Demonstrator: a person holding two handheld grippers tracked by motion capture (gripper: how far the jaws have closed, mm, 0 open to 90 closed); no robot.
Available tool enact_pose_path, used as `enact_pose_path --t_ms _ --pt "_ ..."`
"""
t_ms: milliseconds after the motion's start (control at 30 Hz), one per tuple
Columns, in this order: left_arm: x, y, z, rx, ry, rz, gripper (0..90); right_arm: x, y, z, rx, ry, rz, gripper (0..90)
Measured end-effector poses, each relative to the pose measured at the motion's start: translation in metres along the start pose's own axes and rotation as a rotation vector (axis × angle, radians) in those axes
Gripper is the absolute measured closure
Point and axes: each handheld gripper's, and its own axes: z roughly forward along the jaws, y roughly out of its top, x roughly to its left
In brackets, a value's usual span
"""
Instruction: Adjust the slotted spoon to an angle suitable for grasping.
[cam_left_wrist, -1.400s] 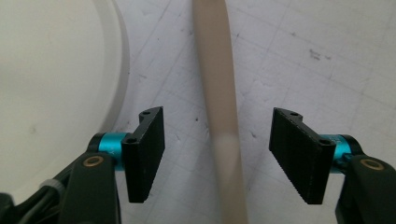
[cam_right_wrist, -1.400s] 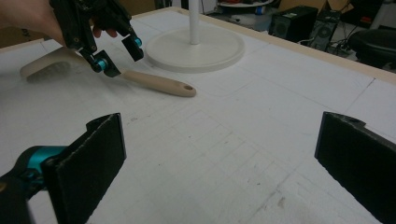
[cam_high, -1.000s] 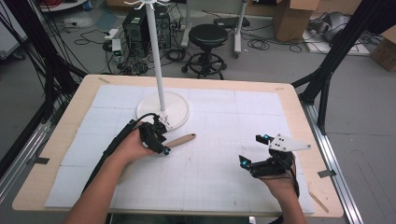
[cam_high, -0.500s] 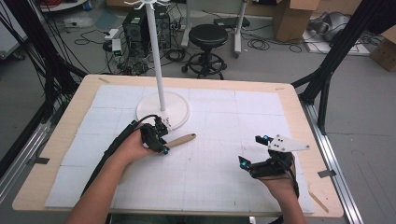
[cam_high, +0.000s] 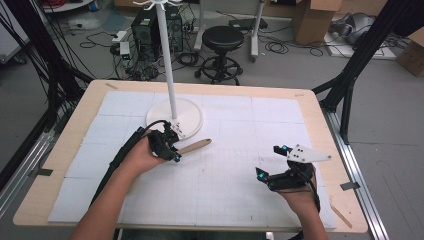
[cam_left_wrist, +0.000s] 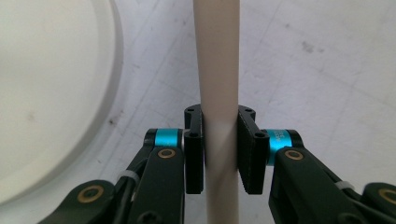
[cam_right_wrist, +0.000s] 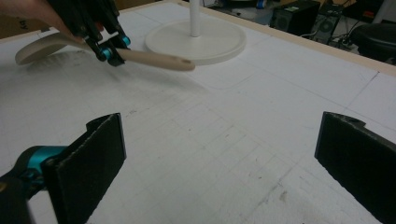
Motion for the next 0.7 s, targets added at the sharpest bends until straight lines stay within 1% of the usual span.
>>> enact_pose_path --t_ms 33,167,300,367,467,700 --pt "0.0 0.001 -0.006 -0.017 0.006 0.008 75.0 0.0 0.0 0.0 0.002 -0.001 -0.002 0.7" --pt "-0.002 0.005 -0.028 -0.1 0.015 0.016 75.1 0.0 0.002 0.0 -0.007 0.004 -0.009 0.7" --pt "-0.004 0.009 -0.047 -0.156 0.027 0.033 75.1 0.001 0.001 0.0 -0.004 0.003 -0.005 0.7" --pt "-0.006 0.011 -0.057 -0.188 0.021 0.038 75.2 0.001 0.001 0.0 -0.003 0.003 -0.003 0.7" --pt "-0.009 0.013 -0.072 -0.236 0.028 0.051 75.2 0.001 0.001 0.001 -0.003 0.004 -0.01 0.7" --pt "-0.014 0.019 -0.104 -0.317 0.036 0.091 75.2 0.002 0.002 0.001 -0.003 0.006 -0.011 0.7"
